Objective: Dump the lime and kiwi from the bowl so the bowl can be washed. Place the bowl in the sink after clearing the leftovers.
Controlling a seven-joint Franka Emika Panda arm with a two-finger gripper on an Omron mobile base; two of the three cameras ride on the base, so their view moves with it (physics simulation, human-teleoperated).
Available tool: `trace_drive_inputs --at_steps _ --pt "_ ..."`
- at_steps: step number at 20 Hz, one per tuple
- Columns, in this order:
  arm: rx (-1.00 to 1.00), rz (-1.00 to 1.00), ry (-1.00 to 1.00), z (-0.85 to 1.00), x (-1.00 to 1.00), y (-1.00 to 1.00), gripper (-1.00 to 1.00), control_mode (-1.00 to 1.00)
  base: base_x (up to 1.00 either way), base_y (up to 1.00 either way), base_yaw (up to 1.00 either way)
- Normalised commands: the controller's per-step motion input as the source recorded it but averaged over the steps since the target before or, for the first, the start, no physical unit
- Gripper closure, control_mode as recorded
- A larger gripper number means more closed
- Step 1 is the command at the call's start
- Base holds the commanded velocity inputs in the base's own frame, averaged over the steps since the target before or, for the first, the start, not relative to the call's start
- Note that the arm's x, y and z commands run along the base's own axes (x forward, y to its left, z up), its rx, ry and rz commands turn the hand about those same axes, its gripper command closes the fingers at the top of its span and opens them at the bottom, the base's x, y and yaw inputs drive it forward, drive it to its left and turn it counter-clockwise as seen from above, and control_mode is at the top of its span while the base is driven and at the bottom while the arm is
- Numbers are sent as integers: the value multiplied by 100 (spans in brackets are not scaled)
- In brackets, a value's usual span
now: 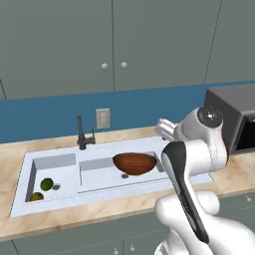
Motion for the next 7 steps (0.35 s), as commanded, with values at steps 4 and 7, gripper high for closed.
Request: trace_drive_inputs --at_steps 4,7 --pt "0 0 -25 100 -100 0 -100 -100 0 0 0" --pt "-1 3 -38 96 -100 0 -100 -100 0 0 0"
